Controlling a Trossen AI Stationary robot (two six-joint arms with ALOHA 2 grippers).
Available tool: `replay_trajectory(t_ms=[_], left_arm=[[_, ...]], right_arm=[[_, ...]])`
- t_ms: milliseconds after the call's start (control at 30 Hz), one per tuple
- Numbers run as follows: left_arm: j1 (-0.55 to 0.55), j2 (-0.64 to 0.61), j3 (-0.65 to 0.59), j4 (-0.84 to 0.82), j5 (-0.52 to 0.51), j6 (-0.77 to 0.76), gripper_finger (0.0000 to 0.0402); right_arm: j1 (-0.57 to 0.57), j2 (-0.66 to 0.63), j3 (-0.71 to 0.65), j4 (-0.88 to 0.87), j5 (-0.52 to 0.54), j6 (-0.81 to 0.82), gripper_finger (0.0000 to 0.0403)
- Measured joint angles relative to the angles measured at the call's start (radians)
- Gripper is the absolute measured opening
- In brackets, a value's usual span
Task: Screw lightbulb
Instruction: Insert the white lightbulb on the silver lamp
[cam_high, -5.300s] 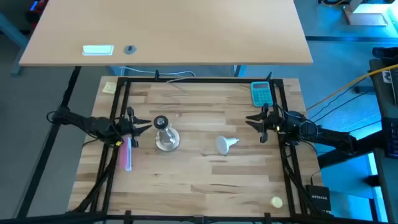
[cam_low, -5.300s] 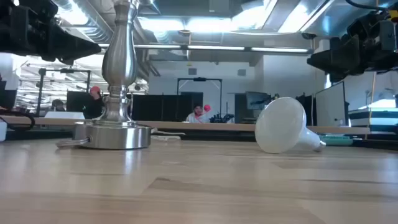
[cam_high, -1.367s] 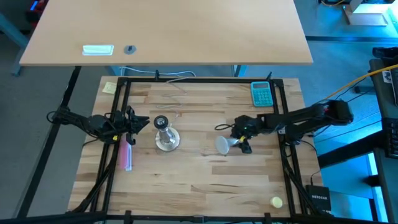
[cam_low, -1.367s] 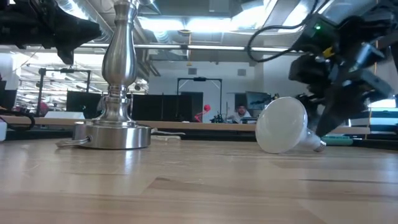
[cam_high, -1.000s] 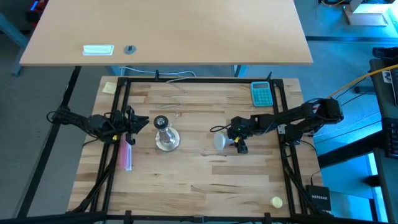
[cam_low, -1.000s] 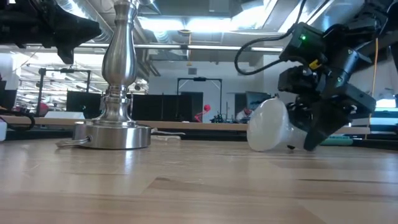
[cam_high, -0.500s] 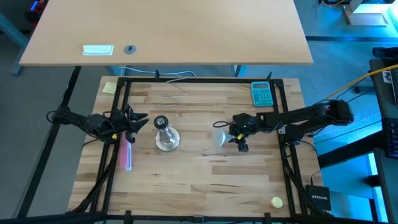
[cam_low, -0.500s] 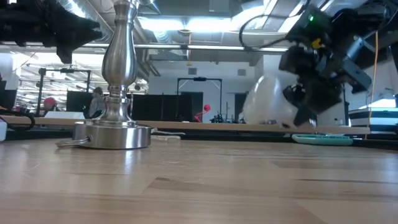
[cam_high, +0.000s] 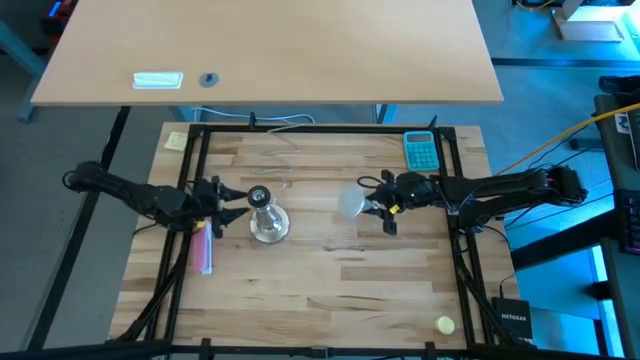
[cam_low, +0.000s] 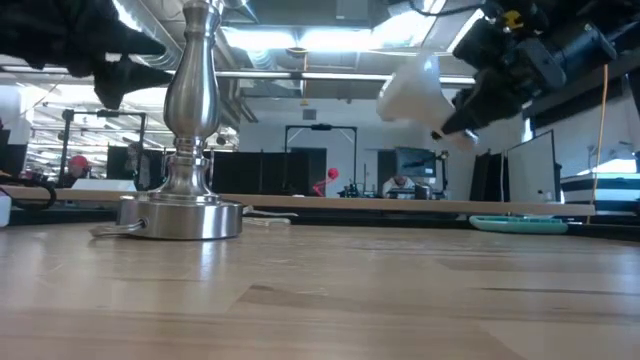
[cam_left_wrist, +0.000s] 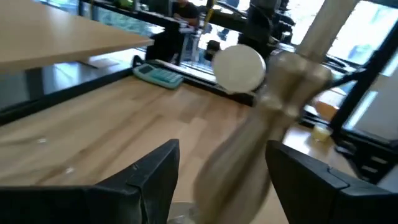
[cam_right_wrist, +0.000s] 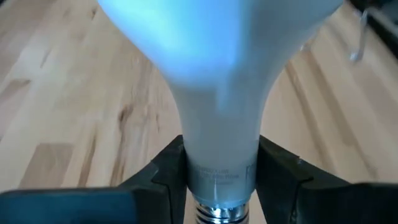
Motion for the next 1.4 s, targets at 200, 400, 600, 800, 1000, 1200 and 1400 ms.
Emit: replay_trajectory(t_ms=[200, 400, 600, 800, 1000, 1200, 1400], left_arm=[[0.0, 0.167, 0.141, -0.126, 0.034, -0.053, 0.023], [0.006, 0.346, 0.252, -0.141, 0.039, 0.083, 0.023], [0.019, 0.487, 0.263, -0.105, 0.038, 0.059, 0.023], [0.043, 0.567, 0.263, 0.123, 0.038, 0.163, 0.023], [0.07, 0.604, 0.263, 0.155, 0.039, 0.224, 0.022], [0.088, 0.635, 0.262, 0.245, 0.025, 0.169, 0.0123], [0.091, 0.729, 0.365, 0.36, 0.032, 0.247, 0.0123]], right_arm=[[-0.001, 0.0, 0.0, 0.087, -0.001, -0.072, 0.0142], [-0.001, 0.0, 0.0, 0.184, -0.001, -0.1, 0.0142], [-0.001, 0.001, 0.0, 0.22, -0.001, -0.101, 0.0142], [-0.001, 0.001, 0.0, 0.228, 0.001, -0.101, 0.0142], [-0.001, 0.001, 0.0, 0.235, 0.001, -0.101, 0.0142], [0.005, -0.01, 0.074, 0.203, 0.002, -0.048, 0.0142], [0.048, -0.058, 0.246, 0.03, 0.09, -0.121, 0.0142]])
